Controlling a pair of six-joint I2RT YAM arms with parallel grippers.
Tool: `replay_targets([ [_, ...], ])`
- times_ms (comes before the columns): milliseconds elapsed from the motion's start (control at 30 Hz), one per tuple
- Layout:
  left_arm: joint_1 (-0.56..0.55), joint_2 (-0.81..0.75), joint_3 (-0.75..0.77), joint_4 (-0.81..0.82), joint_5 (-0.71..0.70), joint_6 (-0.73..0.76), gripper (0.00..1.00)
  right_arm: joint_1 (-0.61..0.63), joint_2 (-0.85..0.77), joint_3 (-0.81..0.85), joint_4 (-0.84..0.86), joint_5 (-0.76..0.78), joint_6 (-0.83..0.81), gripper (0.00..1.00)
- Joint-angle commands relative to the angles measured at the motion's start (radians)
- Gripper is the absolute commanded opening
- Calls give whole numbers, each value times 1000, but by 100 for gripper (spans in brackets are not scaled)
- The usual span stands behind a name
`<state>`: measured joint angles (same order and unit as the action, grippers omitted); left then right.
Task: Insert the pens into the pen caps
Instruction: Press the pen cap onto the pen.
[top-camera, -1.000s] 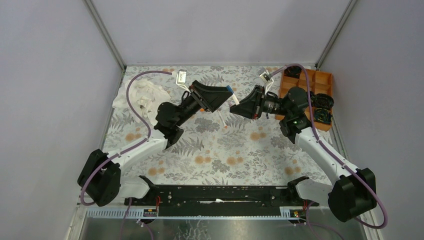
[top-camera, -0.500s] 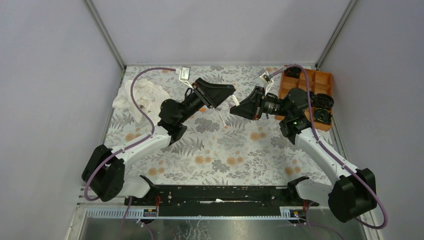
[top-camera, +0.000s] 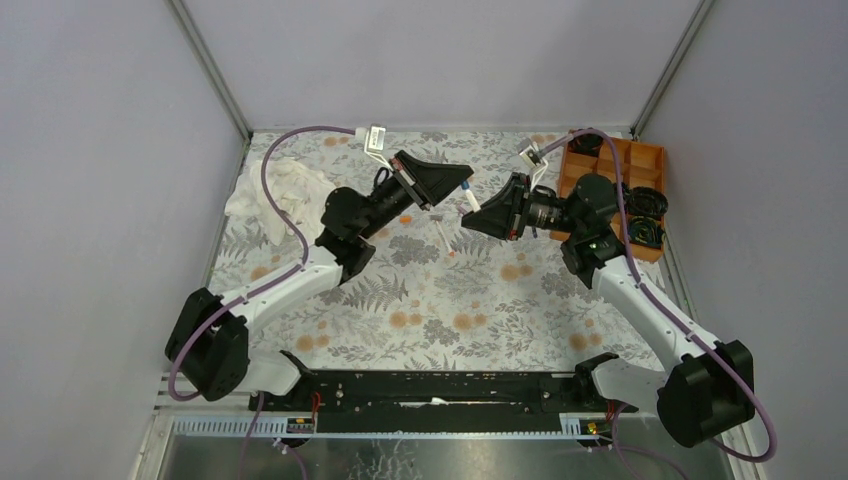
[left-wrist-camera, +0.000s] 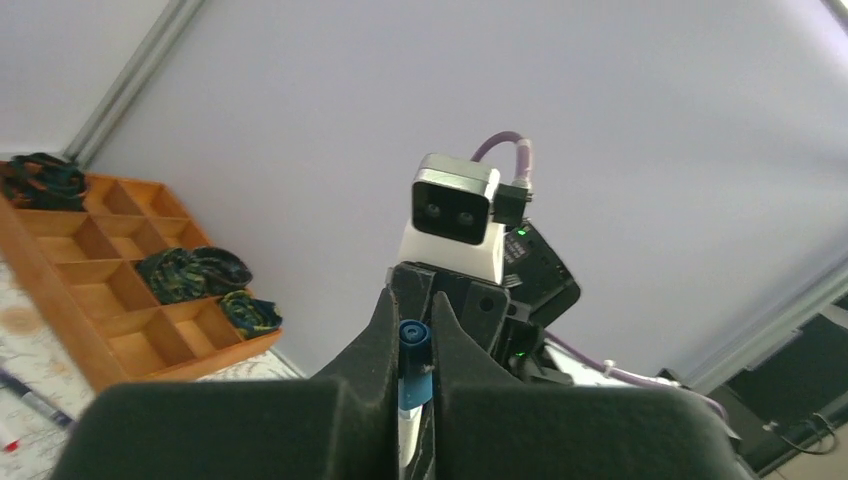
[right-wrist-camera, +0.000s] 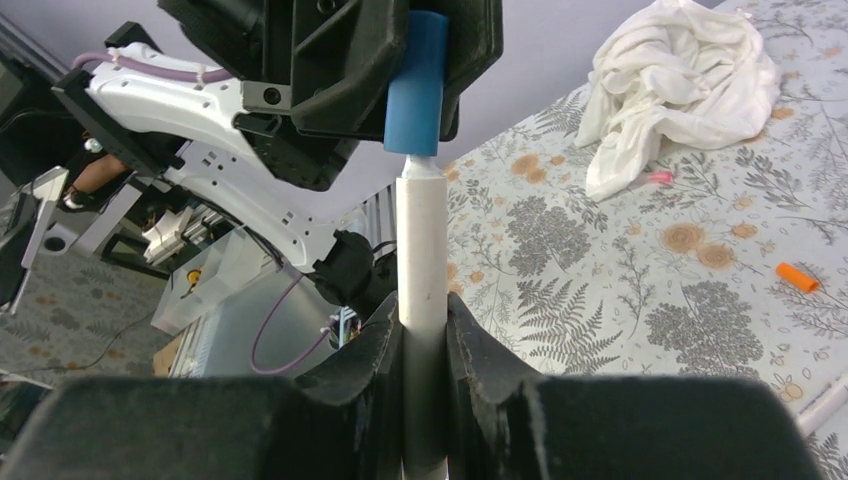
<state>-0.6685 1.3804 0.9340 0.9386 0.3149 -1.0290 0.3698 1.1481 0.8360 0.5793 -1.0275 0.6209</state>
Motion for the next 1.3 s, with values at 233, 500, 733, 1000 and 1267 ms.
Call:
replay_targets([
  [233,-92,-92,-13,-179,-134,195,0,-5,-7,110,-185,72,-53,0],
  [500,-199,-125,-20,-304,-421,188,0,0,1,226,-483,292,-324,0],
  [733,-252,-63,31,-338,-477,150,0,27,6,234,-539,355,-398,0],
  [1000,-288,-13,50,-384,-399,125,0,27,3,242,-559,422,-412,0],
  [1267,-308,-30,20,-414,-297,169,0,-10,1,182,-393,249,-244,0],
])
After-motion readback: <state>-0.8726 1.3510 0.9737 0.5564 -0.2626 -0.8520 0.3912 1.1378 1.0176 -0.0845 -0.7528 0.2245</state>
